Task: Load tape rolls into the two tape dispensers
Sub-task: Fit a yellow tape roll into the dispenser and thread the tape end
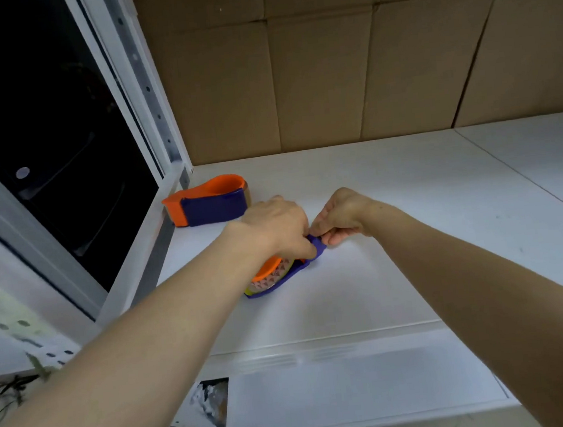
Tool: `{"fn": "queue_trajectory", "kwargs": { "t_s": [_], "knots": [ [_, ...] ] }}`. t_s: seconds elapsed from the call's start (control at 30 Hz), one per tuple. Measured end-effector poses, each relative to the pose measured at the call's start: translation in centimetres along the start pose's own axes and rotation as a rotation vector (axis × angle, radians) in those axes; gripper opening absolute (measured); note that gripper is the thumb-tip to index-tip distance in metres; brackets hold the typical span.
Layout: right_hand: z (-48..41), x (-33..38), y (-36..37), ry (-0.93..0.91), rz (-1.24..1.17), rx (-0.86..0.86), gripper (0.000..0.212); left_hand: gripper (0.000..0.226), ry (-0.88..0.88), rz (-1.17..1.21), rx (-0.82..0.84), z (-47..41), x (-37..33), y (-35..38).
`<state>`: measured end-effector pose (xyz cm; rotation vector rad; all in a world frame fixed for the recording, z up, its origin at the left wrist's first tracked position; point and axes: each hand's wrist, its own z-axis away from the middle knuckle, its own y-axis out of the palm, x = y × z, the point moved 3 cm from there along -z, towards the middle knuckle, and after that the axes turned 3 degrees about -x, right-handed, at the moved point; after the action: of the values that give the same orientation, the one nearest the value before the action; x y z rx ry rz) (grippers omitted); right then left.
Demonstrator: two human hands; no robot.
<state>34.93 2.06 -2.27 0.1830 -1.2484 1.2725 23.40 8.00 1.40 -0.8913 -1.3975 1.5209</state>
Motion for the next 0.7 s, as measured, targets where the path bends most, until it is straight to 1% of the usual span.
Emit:
{"fn": "queue_trajectory", "kwargs": {
  "t_s": [0.23,0.4,0.43,0.47,0.5,0.53,0.57,0.6,0.63,0.67,0.7],
  "knots": [
    [0.0,-0.6,-0.1,0.038,-0.081,0.011,0.031,0.021,0.019,0.054,-0.068,-0.4,0.8,1.1],
    [-0.1,-0.8,-0.1,0.048,-0.099,0.034,0.035,0.024,0.078,-0.027,0.034,-0.6,0.6,1.1],
    [-0.1,-0.9,-0.1,0.049,-0.111,0.038,0.035,0.024,0.076,0.012,0.026,-0.4,0.6,0.9],
    [-0.1,-1.0,-0.1,0.051,-0.126,0.044,0.035,0.027,0.063,0.107,-0.015,-0.1,0.7,0.6],
    [-0.1,-1.1,-0.2,0.053,-0.141,0.051,0.035,0.031,0.016,0.275,-0.085,0.3,0.9,0.0],
    [0.0,-1.2,-0.2,0.056,-0.158,0.057,0.034,0.036,-0.066,0.466,-0.171,0.5,1.4,-0.6],
    [0.0,-1.4,-0.2,0.059,-0.177,0.061,0.032,0.036,-0.164,0.605,-0.225,0.6,2.2,-1.1],
    [0.0,-1.5,-0.2,0.058,-0.195,0.057,0.028,0.029,-0.271,0.675,-0.230,0.7,3.2,-1.2],
    [-0.1,-1.5,-0.1,0.052,-0.203,0.042,0.026,0.022,-0.385,0.692,-0.187,0.9,4.2,-1.1],
    [-0.2,-1.6,0.0,0.042,-0.194,0.018,0.027,0.022,-0.483,0.720,-0.117,1.4,5.0,-0.6],
    [-0.4,-1.5,0.1,0.027,-0.162,-0.010,0.027,0.026,-0.550,0.797,-0.059,2.0,5.7,0.0]
  ]
}}
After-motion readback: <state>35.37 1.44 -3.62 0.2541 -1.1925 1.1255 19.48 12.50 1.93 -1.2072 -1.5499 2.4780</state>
